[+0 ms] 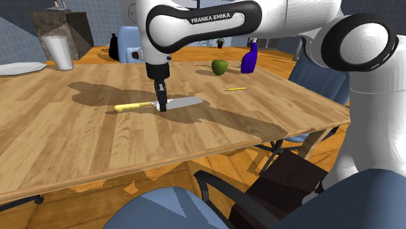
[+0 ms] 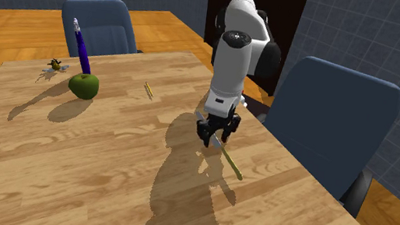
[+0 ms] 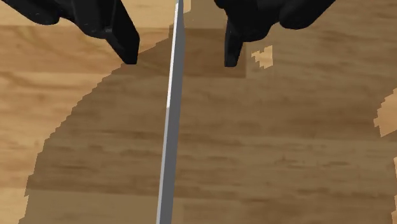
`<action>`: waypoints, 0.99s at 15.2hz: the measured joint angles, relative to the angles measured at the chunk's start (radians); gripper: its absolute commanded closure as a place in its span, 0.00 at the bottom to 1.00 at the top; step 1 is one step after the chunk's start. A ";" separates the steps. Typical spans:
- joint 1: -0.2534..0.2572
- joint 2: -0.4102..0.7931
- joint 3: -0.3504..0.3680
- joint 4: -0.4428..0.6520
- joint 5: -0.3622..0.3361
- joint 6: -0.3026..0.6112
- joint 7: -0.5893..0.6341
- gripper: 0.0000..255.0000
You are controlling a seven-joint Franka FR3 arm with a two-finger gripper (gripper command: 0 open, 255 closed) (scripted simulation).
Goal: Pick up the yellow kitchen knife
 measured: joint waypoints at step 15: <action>0.005 0.003 0.001 0.071 0.000 -0.067 -0.002 1.00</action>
